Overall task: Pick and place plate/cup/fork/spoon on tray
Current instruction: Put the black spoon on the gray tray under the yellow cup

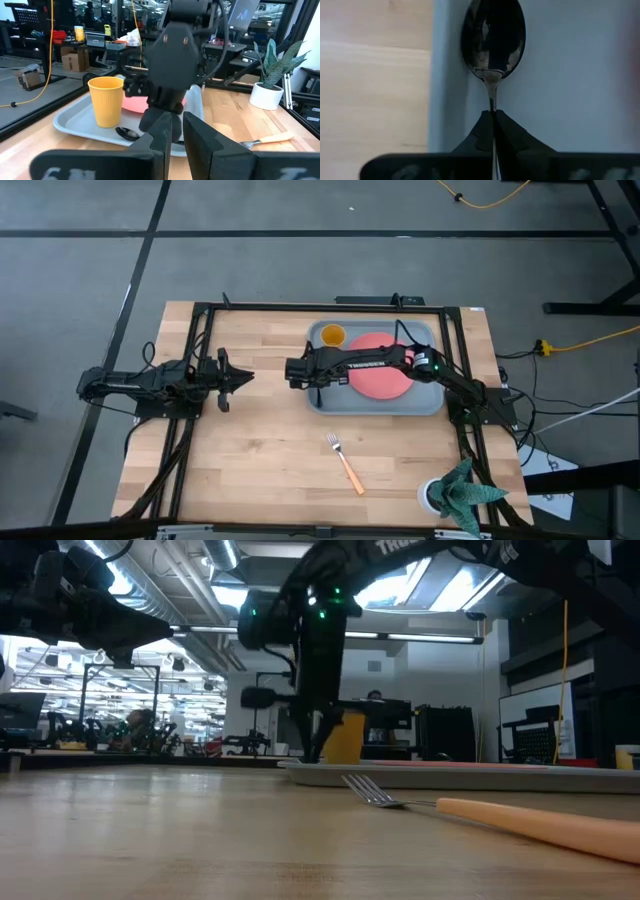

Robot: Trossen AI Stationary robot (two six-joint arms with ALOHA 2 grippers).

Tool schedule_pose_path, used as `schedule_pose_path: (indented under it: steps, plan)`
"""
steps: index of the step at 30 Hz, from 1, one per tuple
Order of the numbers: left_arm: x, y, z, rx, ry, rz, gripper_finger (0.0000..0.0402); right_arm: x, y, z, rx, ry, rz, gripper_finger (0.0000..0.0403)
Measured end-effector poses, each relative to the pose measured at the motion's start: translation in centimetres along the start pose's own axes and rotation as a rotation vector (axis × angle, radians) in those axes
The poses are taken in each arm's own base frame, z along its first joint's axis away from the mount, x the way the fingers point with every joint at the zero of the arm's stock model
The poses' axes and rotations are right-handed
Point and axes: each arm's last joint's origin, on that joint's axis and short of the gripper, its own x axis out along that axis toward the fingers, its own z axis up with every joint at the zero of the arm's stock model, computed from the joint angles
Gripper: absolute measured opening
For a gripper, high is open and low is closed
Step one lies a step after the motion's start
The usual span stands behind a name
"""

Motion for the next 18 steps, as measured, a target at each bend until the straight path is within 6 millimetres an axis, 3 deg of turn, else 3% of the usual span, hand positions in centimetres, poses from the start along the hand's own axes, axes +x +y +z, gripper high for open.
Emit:
schedule_pose_path:
  steps: [3, 18]
  plan:
    - [0.0, 0.0, 0.0, 0.0, 0.0, 0.0, 0.0041, 0.73, -0.22, 0.17, 0.011, 0.01, 0.0, 0.0001]
    - [0.0, 0.0, 0.0, 0.0, 0.0, 0.0, 0.0041, 0.71, -0.56, 0.29, 0.002, -0.081, -0.045, 0.0029]
